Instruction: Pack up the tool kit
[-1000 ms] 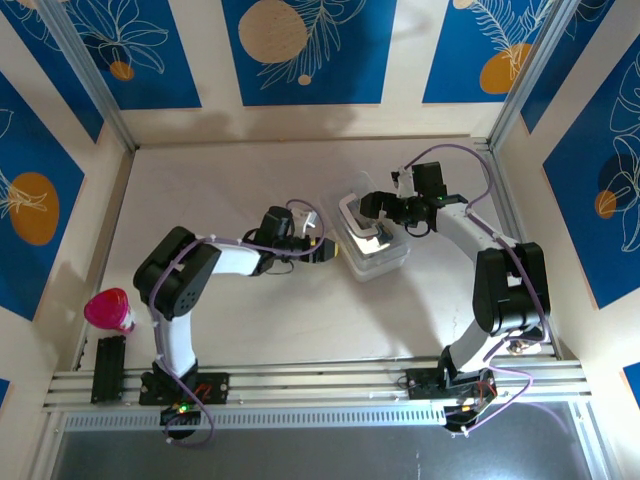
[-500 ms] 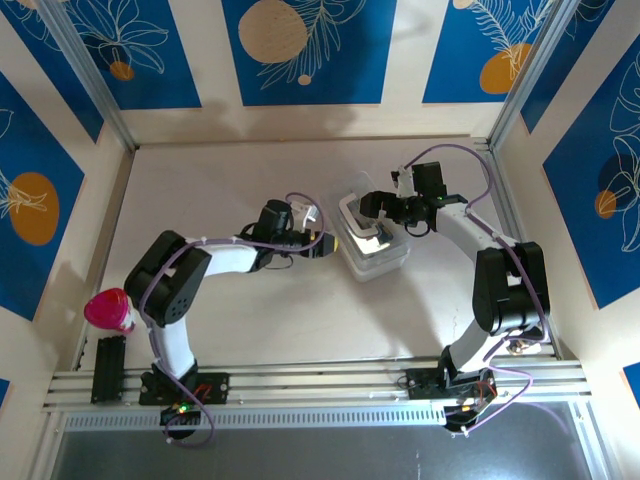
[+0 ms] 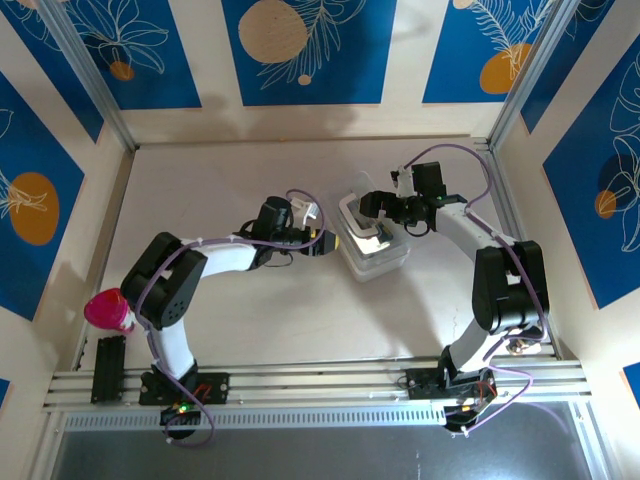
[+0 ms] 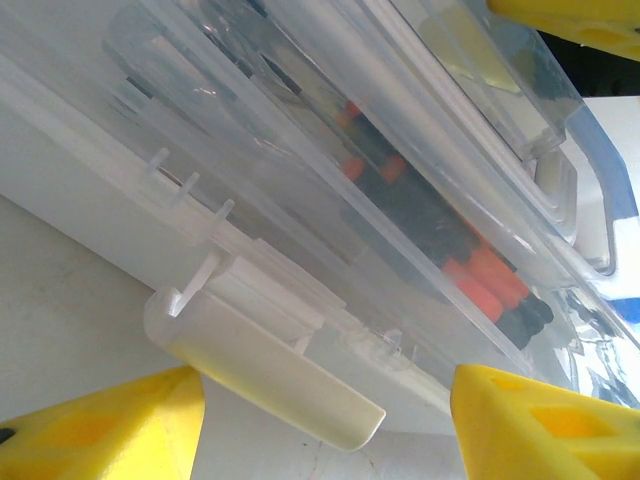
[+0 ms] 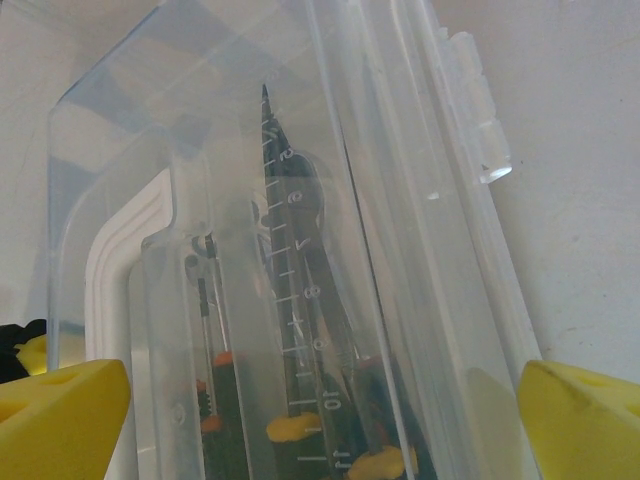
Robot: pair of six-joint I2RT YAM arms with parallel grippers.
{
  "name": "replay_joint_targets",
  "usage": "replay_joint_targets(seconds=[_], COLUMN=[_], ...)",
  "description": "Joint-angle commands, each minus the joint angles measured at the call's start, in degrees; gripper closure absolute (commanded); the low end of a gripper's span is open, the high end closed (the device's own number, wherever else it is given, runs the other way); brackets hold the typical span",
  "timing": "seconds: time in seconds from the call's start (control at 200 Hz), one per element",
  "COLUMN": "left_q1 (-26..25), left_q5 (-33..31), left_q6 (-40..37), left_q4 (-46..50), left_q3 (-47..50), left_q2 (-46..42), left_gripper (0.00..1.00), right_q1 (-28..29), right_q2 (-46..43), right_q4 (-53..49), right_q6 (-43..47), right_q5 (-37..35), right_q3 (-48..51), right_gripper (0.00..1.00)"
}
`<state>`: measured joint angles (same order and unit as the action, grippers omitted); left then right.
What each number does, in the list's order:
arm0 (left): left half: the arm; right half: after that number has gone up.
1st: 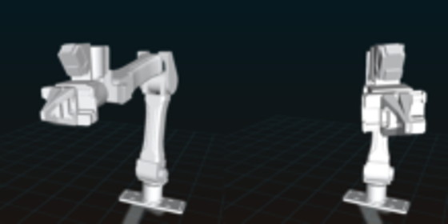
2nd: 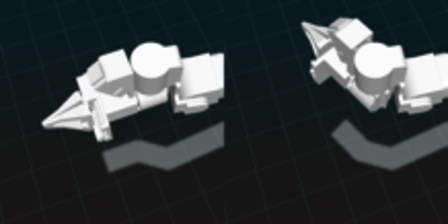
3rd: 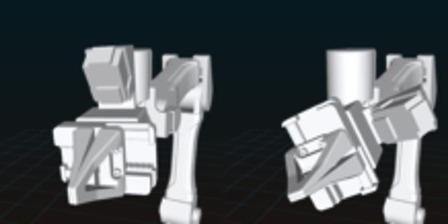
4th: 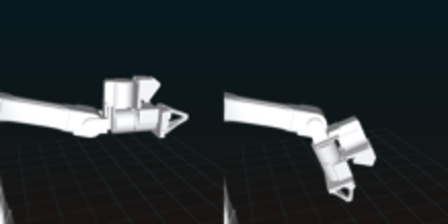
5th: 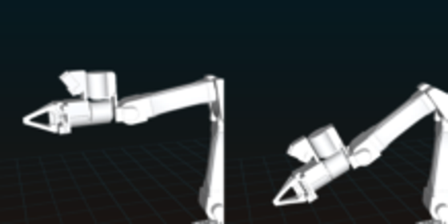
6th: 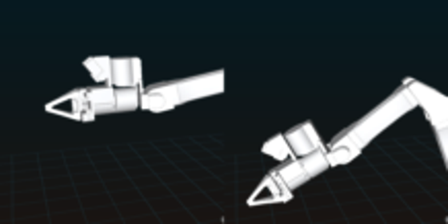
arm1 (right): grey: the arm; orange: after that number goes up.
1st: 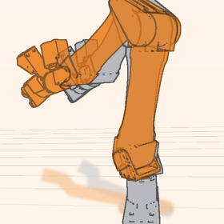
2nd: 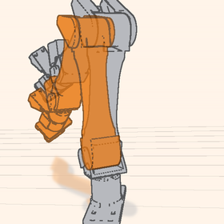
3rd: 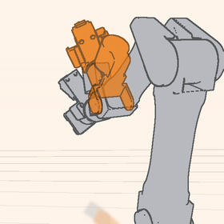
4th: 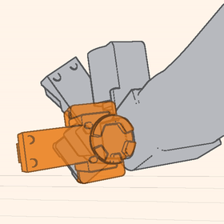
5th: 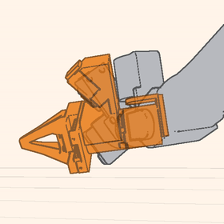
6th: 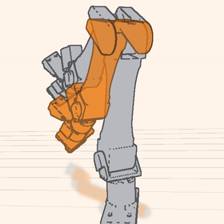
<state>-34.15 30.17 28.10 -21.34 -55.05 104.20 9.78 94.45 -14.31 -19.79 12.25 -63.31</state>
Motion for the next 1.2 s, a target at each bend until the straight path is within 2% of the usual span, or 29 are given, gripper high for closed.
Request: replay_joint_targets(seconds=[0.0,0.45,1.196], left_q1=[-0.12,-0.08,-0.1], left_q5=[0.76,1.45,2.74], left_q6=[-1.29,-1.55,2.05], left_q4=[1.34,2.17,-2.25], left_q3=[-1.94,-3.5,-3.96], left_q2=[-1.81,-1.52,1.03], left_gripper=[0.34,0.34,0.34], right_q1=[1.25,2.42,2.91], right_q2=[2.13,4.11,5.8], right_q4=[-0.59,-2.05,-2.75], right_q6=[-0.09,0.98,1.8], right_q5=[3.47,3.66,4.27], right_q3=[-0.21,-1.91,-2.52], right_gripper=[0.01,0.02,0.03])
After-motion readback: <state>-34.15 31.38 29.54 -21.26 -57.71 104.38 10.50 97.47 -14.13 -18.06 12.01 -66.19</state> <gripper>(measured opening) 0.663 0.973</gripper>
